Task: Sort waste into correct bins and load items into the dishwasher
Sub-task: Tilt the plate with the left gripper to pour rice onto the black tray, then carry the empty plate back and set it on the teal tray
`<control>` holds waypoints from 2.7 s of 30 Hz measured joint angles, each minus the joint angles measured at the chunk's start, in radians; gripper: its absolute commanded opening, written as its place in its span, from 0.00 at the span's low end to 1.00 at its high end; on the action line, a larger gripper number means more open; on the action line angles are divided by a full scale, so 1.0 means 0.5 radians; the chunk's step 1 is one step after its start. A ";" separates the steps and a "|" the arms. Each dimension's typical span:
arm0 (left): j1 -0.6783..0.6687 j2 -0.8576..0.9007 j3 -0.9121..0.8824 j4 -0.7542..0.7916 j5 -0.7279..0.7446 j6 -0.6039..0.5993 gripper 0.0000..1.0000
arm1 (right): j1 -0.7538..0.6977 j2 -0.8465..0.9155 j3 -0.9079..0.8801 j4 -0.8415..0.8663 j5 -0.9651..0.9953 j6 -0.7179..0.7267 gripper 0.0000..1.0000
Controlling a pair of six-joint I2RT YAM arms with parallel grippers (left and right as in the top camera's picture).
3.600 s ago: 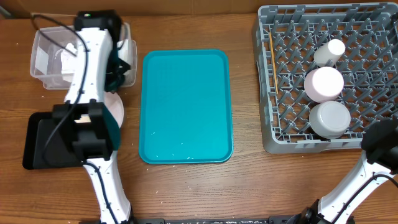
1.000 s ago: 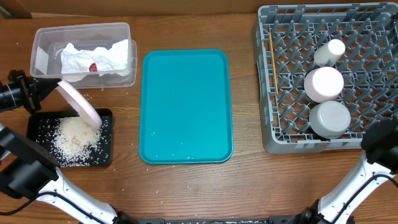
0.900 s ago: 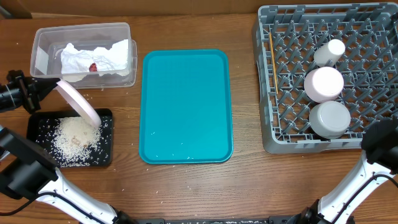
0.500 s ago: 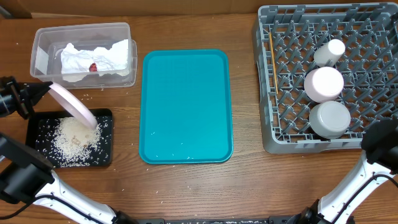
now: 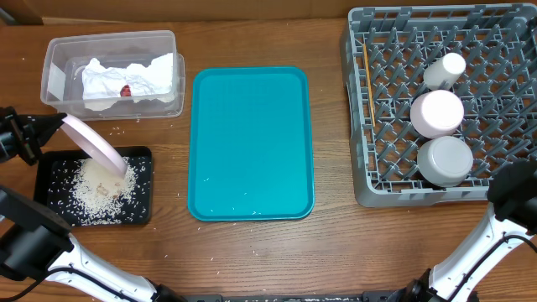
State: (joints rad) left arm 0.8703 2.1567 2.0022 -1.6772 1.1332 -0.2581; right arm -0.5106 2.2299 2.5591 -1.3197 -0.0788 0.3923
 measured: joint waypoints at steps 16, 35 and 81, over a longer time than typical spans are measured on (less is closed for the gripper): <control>-0.237 -0.006 -0.013 -0.018 -0.067 0.103 0.04 | 0.000 0.000 0.000 -0.001 0.000 -0.001 1.00; -2.174 -0.120 -0.022 0.833 -0.843 -0.450 0.04 | 0.000 0.000 0.000 -0.002 0.000 0.000 1.00; -2.580 0.064 0.608 0.805 -2.710 -0.766 0.85 | 0.142 0.000 -0.002 0.126 -1.124 -0.071 1.00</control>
State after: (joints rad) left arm -0.4194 2.1887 2.3062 -1.2747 -0.2218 -0.6411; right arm -0.4397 2.2299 2.5584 -1.2568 -0.6407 0.3569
